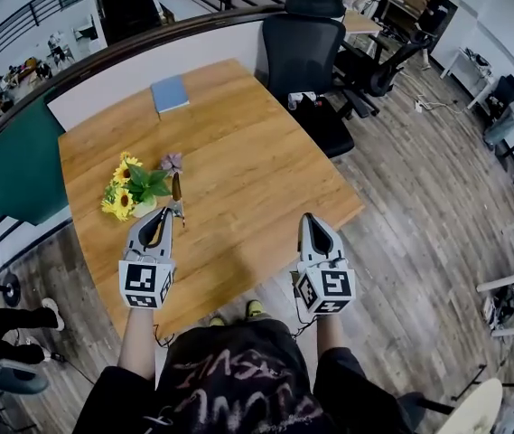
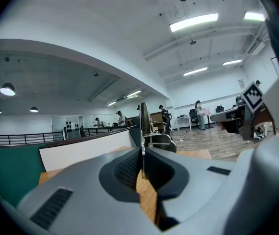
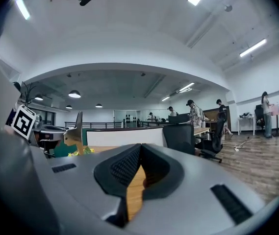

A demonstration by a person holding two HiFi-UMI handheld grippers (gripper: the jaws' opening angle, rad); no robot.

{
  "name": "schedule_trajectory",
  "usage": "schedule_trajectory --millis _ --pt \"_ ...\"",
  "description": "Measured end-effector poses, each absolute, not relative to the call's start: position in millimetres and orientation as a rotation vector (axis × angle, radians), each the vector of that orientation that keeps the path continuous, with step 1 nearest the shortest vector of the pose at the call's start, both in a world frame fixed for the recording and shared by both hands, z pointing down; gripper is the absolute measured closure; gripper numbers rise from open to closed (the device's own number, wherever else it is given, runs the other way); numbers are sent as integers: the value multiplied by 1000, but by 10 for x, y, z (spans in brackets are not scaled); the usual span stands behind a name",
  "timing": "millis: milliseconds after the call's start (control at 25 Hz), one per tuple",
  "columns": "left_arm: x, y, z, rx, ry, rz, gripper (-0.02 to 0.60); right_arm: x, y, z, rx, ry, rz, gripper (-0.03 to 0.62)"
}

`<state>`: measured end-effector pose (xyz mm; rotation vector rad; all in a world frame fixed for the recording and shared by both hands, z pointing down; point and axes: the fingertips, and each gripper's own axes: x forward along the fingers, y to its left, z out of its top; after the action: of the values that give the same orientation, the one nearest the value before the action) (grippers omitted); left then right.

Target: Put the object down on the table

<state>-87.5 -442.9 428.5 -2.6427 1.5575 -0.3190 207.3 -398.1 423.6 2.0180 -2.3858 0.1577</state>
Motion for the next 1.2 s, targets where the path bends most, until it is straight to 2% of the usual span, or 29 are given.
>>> schedule_trajectory --millis 480,1200 --pt "-571 -4668 4262 -2511 1540 -491 566 2188 -4429 4260 1879 -2480 170 589" --pt "-620 -4826 5053 -2462 1507 -826 566 2013 -4577 4672 1817 -2497 284 589"
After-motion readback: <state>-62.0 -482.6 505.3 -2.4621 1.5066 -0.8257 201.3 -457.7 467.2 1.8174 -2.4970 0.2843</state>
